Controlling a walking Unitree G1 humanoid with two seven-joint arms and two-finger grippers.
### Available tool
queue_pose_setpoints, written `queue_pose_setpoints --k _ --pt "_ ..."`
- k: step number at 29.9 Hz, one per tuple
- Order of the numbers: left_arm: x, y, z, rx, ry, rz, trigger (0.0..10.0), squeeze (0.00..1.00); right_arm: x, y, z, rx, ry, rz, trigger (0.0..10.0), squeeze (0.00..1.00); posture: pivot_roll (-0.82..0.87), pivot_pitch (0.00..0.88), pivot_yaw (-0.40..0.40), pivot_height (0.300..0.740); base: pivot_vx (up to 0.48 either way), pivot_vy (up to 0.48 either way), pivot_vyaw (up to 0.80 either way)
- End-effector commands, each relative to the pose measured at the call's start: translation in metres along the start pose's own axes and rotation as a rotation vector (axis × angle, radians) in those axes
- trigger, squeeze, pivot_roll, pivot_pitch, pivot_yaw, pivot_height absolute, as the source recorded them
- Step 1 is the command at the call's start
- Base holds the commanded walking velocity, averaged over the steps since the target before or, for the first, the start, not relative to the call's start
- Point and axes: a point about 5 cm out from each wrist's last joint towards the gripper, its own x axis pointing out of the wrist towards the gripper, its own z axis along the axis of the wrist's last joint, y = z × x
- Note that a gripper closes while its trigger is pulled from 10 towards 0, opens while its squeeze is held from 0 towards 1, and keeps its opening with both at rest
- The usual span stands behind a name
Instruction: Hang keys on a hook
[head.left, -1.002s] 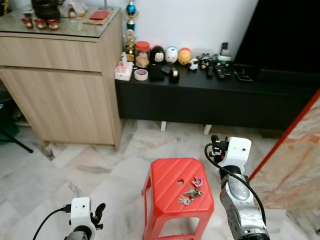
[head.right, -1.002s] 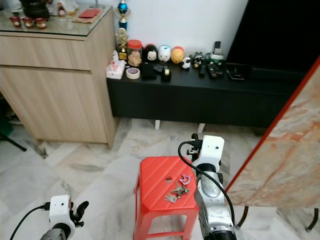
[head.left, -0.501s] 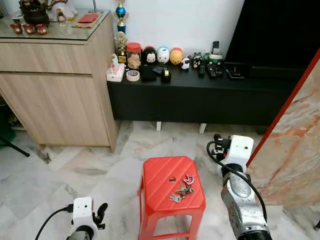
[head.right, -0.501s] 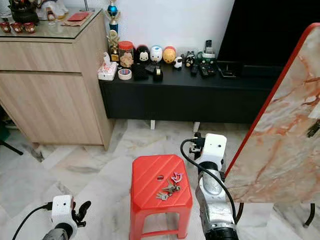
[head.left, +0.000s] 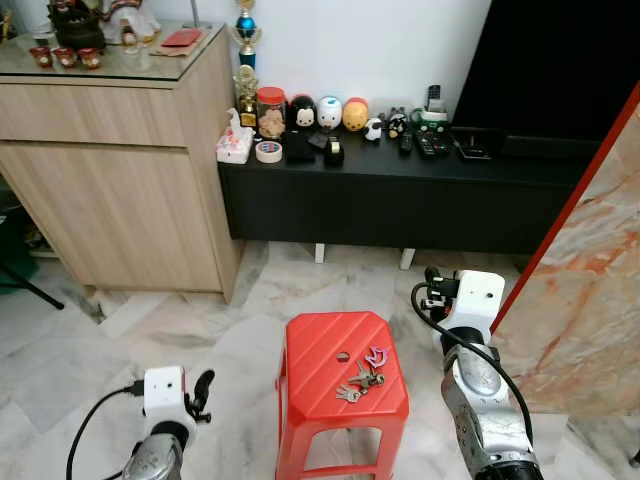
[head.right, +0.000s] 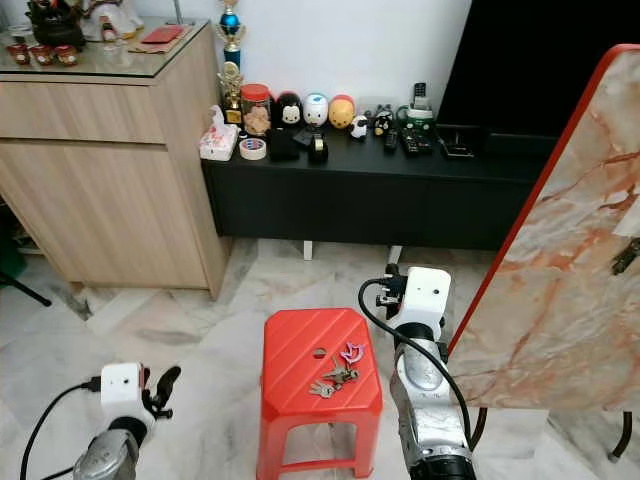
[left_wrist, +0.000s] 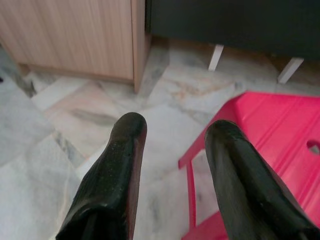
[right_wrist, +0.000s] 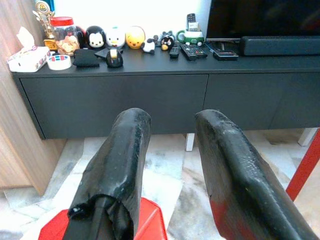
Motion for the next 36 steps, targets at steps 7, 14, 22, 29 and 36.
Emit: queue_pose_setpoints --k 7,14,22,29,36 --pt "0.005 -0.008 0.016 -0.021 -0.092 -0.020 10.0 0.00 0.000 -0.002 0.003 -0.002 -0.023 -0.009 10.0 0.00 0.11 0.019 -0.076 0.705 0.000 0.000 0.00" --pt "0.012 -0.016 0.058 -0.037 -0.283 -0.045 10.0 0.00 0.001 -0.003 -0.001 -0.020 -0.003 -0.008 10.0 0.00 0.12 0.019 -0.078 0.705 0.000 0.000 0.00" --pt "0.011 -0.022 0.080 -0.092 -0.358 -0.059 10.0 0.00 0.000 -0.005 0.001 -0.015 -0.022 -0.018 10.0 0.00 0.12 0.023 -0.072 0.705 0.000 0.000 0.00" --pt "0.001 -0.020 0.086 -0.075 -0.361 -0.087 10.0 0.00 0.000 -0.006 0.004 -0.008 -0.041 -0.010 10.0 0.00 0.12 0.027 -0.072 0.705 0.000 0.000 0.00" --pt "0.001 -0.021 0.088 -0.048 -0.349 -0.097 10.0 0.00 0.000 -0.002 0.003 -0.003 -0.041 -0.002 10.0 0.00 0.12 0.030 -0.073 0.705 0.000 0.000 0.00"
